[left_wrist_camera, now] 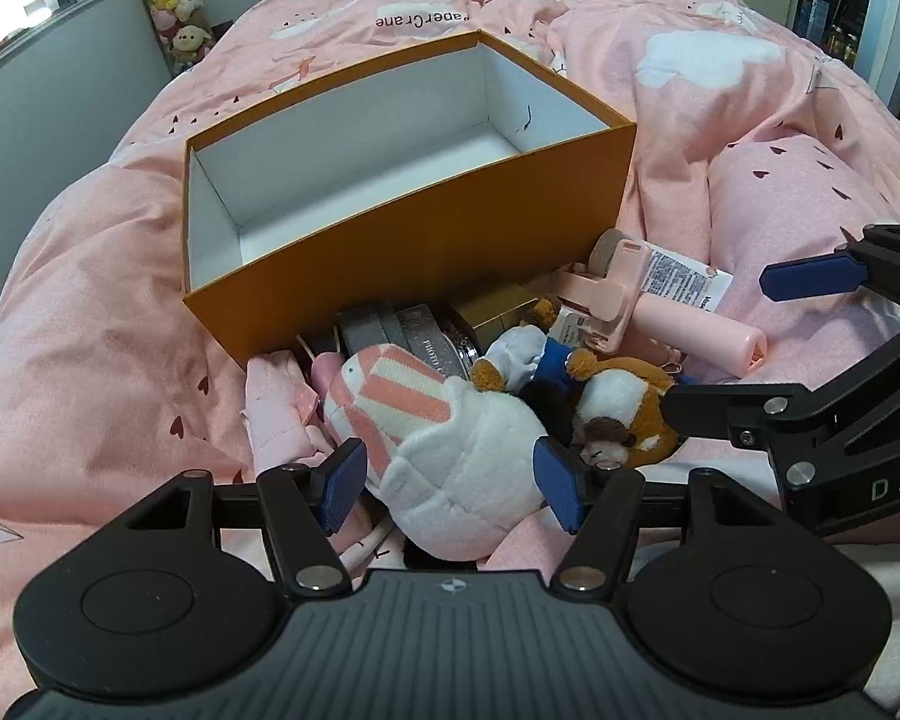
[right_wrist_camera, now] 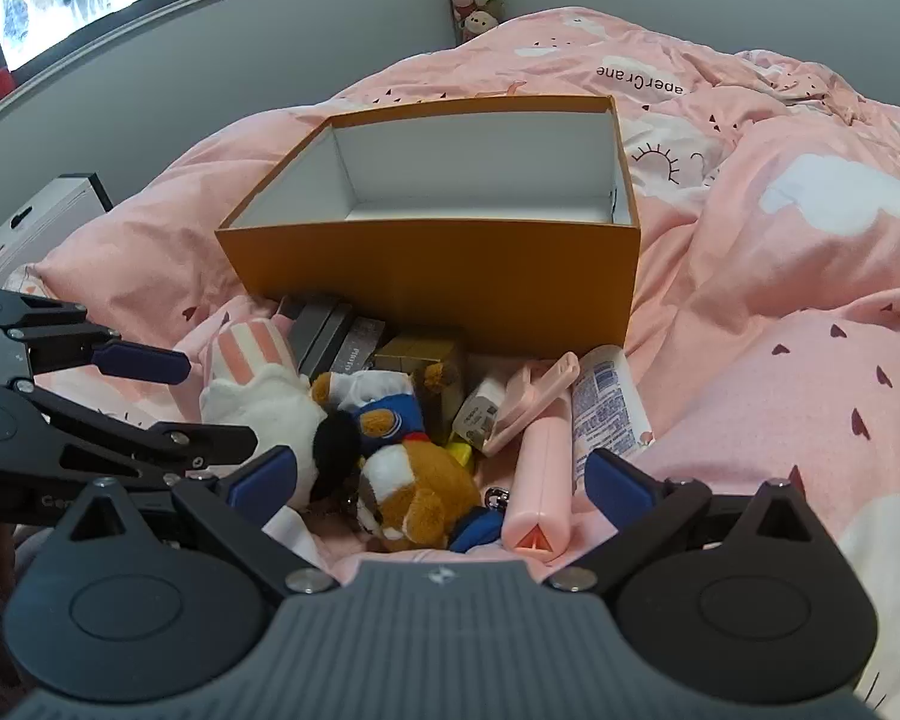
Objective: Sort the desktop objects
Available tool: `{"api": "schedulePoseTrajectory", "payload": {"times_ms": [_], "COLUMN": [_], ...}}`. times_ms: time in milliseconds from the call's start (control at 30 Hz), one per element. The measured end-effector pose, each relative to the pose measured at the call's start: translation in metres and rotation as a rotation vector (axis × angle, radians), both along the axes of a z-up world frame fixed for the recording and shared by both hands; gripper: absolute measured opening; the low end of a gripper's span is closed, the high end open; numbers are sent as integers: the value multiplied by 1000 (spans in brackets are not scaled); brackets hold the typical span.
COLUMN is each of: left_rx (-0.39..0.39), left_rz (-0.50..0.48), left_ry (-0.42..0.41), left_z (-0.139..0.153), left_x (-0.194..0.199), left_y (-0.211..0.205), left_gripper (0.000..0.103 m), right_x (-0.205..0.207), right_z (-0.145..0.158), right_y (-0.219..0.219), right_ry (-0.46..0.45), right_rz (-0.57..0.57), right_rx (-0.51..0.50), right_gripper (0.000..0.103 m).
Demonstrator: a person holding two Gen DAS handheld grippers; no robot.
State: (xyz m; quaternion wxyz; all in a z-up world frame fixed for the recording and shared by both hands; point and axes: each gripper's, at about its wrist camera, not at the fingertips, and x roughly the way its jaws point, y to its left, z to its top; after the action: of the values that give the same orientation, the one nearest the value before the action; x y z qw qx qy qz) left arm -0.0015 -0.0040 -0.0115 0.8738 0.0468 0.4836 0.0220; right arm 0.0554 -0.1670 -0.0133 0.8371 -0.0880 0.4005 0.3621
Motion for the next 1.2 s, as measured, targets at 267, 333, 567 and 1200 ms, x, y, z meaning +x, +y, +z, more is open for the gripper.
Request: {"api": "schedulePoseTrajectory", "payload": {"times_ms": [267,333,567,1200], "left_rx": [20,15,19,22], "left_rz": [-7,-8,-6,-9], "left_ry": [15,19,17,14], "left_z": [-3,-3,-3,-2], "left_x": [1,1,2,1], "left_y": [-4,-4,-6,-6], "left_gripper": [72,72,72,72], "right_x": [-3,-1,1,2], "right_z": [-1,-2,-6,-11], "right_y": [4,3,3,2], "right_ry": [-35,-27,-14,-9], "right_rz": [6,-3,-21,-45], "right_rx": [-42,-48,-64,-94], "right_gripper": [102,101,101,101]}}
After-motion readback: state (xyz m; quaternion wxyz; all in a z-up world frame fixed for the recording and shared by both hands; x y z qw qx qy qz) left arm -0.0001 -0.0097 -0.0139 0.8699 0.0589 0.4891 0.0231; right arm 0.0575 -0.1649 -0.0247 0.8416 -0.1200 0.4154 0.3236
